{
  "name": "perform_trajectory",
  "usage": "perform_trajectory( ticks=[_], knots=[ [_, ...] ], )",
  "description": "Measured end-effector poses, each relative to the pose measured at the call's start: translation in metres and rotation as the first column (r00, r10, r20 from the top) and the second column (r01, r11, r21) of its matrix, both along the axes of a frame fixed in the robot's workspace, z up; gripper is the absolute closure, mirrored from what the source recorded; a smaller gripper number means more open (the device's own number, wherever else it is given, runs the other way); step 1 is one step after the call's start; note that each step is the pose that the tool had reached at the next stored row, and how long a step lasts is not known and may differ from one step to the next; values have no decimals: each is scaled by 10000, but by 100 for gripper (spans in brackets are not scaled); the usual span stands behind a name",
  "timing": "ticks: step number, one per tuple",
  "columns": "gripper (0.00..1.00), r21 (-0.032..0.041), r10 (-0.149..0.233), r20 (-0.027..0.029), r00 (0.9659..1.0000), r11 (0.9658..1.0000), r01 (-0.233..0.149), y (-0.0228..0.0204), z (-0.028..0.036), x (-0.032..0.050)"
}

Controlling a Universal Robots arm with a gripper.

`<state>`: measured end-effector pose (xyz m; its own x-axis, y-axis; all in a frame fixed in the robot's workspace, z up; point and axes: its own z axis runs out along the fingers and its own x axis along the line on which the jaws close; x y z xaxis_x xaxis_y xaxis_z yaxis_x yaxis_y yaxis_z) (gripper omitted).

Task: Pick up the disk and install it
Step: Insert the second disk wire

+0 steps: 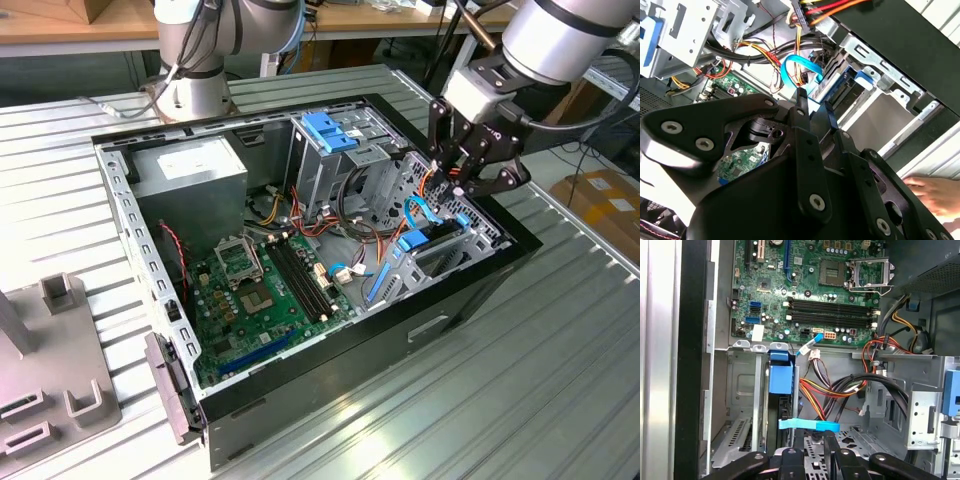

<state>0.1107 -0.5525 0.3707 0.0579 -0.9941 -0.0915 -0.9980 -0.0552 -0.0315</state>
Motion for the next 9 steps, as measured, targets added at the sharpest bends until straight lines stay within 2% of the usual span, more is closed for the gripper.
perform_trajectory(
  ticks=[5, 9],
  knots=[
    [70, 0, 143, 0, 9999, 9999, -143, 84, 0, 39],
    [70, 1, 256, 0, 9997, 9997, -256, 122, 0, 74]
  ],
)
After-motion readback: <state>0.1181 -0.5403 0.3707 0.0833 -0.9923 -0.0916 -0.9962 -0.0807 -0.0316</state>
